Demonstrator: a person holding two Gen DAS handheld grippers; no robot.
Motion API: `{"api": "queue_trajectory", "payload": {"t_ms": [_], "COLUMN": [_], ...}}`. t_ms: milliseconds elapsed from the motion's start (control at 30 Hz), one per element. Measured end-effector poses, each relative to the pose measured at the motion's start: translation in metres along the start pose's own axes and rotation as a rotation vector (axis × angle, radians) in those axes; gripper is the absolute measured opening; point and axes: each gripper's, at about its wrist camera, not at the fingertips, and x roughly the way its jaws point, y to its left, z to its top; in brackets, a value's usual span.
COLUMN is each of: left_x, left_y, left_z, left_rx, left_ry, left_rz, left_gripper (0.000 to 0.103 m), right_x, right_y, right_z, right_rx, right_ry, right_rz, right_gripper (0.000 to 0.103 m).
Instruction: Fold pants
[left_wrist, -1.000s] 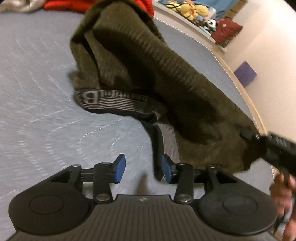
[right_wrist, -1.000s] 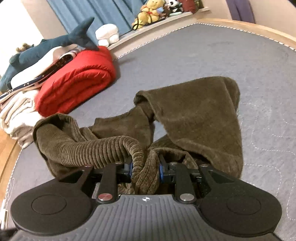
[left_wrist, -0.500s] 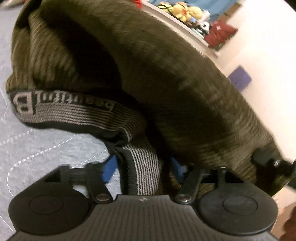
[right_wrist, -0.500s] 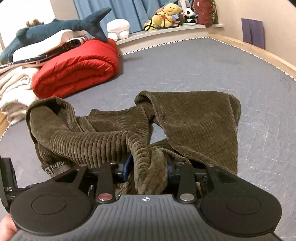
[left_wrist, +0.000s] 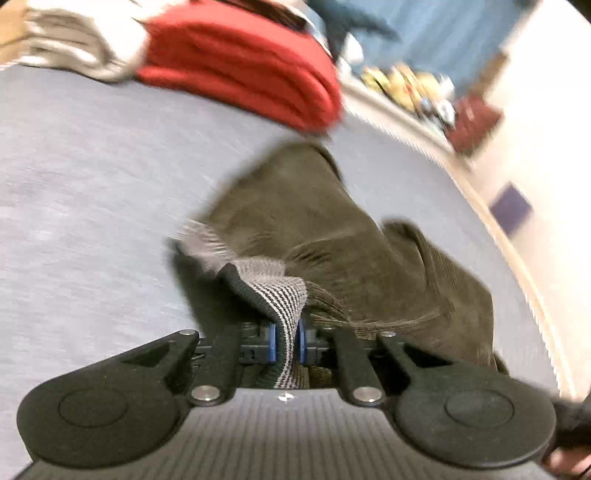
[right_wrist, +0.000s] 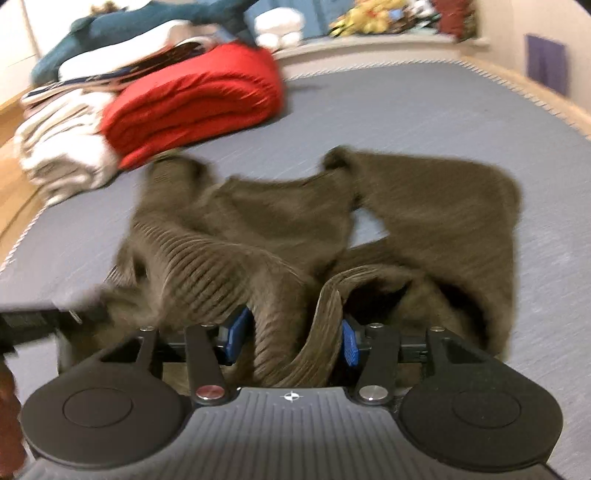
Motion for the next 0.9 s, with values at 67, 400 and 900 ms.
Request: {"api": "queue_trajectory", "payload": {"t_ms": [67, 400, 900], "left_x": [-0.033, -0.046, 0.026], "left_y": [0.024, 0.099, 0.153], "left_z": [0.005, -0.032, 0.012], "left_rx": [-0.015, -0.034, -0.364], "left_ry": [-0.01, 0.213, 0.35], "left_rz": [0.041, 0.052, -0.124], "left_gripper": [0.011, 0.027, 0.085], "right_x": [0.004, 0.024, 0.019], "right_y": [0.021, 0.074, -0.024], "right_z": [-0.01, -0.071, -0.045], "right_rx": [-0.046, -0.208, 0.107], "right_ry": [0.054, 0.239, 0.202], "right_rz": [0.063, 0.14, 0.059], "right_gripper": [0.054, 0.052, 0.052]}}
